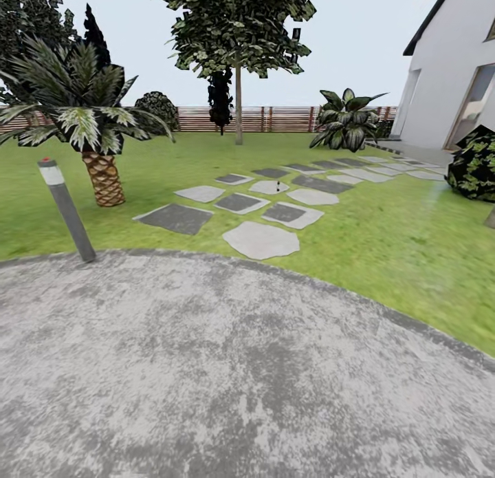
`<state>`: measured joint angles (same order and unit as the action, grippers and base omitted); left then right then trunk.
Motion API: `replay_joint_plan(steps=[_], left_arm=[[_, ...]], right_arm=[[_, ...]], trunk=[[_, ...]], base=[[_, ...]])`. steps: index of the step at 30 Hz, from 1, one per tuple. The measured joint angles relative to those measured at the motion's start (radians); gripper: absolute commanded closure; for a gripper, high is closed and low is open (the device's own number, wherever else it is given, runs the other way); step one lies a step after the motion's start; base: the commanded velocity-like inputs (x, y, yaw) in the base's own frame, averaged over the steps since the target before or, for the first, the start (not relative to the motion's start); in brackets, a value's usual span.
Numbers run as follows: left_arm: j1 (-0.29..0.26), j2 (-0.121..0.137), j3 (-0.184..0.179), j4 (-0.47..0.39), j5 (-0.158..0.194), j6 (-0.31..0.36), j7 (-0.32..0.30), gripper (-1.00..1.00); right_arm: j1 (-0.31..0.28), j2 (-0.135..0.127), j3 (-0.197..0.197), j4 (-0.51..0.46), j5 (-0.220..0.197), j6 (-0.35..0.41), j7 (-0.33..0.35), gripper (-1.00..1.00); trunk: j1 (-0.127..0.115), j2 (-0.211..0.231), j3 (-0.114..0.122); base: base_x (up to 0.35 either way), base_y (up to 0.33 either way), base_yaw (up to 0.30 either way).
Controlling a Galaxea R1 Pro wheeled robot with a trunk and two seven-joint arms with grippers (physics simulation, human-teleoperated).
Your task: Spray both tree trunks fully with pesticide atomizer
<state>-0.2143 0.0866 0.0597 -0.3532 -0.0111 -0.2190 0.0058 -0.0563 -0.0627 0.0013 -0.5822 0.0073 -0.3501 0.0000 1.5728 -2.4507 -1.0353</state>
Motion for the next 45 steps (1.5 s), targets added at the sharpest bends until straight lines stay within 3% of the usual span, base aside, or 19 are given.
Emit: replay_joint_plan(steps=[3,7,45], left_arm=[[0.002,0.0,0.001,0.032,-0.001,-0.065,0.005,-1.0],[0.002,0.001,0.001,0.043,-0.001,-0.079,0.005,-1.0],[0.002,-0.003,0.001,0.046,-0.001,-0.081,0.006,-1.0]], right_arm=[[0.001,0.004,0.0,0.066,0.002,-0.001,-0.003,-1.0],[0.001,0.004,0.0,0.077,0.002,-0.003,-0.004,-1.0],[0.0,0.004,-0.004,0.078,0.0,-0.003,-0.004,-1.0]], trunk=[[0.0,0.0,0.0],[0.0,0.0,0.0],[0.0,0.0,0.0]], base=[[0.337,0.0,0.0],[0.337,0.0,0.0],[0.337,0.0,0.0]])
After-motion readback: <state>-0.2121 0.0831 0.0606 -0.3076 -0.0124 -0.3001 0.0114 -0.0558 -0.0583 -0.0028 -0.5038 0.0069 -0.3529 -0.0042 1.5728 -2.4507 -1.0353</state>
